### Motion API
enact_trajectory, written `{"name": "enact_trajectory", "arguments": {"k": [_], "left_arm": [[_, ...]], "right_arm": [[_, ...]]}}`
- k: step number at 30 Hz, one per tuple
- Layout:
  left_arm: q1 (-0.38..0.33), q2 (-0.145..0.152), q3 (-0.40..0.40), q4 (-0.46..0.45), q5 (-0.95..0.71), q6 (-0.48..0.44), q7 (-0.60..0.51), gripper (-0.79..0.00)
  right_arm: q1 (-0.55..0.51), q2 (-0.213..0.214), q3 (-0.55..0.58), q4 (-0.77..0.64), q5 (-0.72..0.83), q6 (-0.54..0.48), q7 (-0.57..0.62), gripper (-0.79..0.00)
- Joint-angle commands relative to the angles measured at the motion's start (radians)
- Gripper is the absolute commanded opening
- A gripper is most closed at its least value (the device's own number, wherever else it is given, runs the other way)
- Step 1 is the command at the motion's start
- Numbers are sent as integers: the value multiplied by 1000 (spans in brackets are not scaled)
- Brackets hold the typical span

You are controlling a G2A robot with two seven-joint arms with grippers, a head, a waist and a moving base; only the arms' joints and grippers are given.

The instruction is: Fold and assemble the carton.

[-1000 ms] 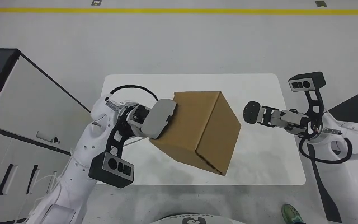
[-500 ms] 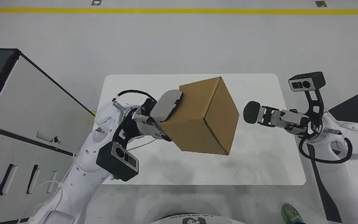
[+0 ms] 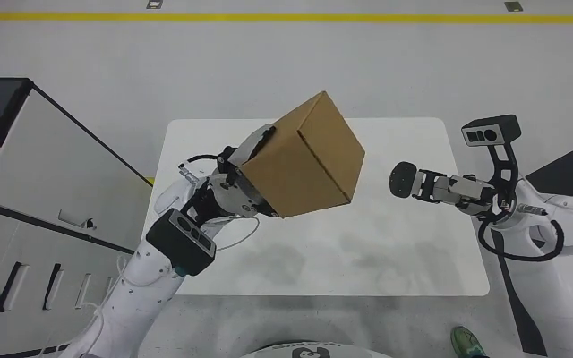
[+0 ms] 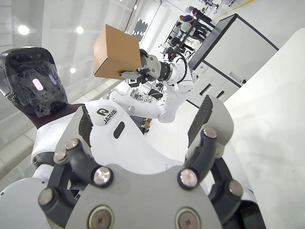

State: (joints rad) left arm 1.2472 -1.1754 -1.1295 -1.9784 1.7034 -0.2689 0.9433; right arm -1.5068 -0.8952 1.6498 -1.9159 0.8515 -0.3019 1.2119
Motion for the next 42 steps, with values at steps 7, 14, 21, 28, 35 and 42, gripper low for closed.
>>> {"name": "enact_trajectory", "arguments": {"k": [7, 14, 21, 28, 35, 42], "left_arm": [[41, 1, 5, 2, -42, -35, -97, -785], [92, -6, 12, -7, -175, -18, -128, -785], [126, -12, 25, -8, -262, -25, -148, -785], [132, -15, 35, -16, -305, -31, -157, -785], [163, -22, 48, -23, -398, -9, -166, -785], [219, -25, 79, -39, -520, -111, -192, -785]], "right_arm": [[0, 0, 0, 0, 0, 0, 0, 0], [0, 0, 0, 0, 0, 0, 0, 0], [0, 0, 0, 0, 0, 0, 0, 0], [0, 0, 0, 0, 0, 0, 0, 0], [0, 0, 0, 0, 0, 0, 0, 0], [0, 0, 0, 0, 0, 0, 0, 0]]}}
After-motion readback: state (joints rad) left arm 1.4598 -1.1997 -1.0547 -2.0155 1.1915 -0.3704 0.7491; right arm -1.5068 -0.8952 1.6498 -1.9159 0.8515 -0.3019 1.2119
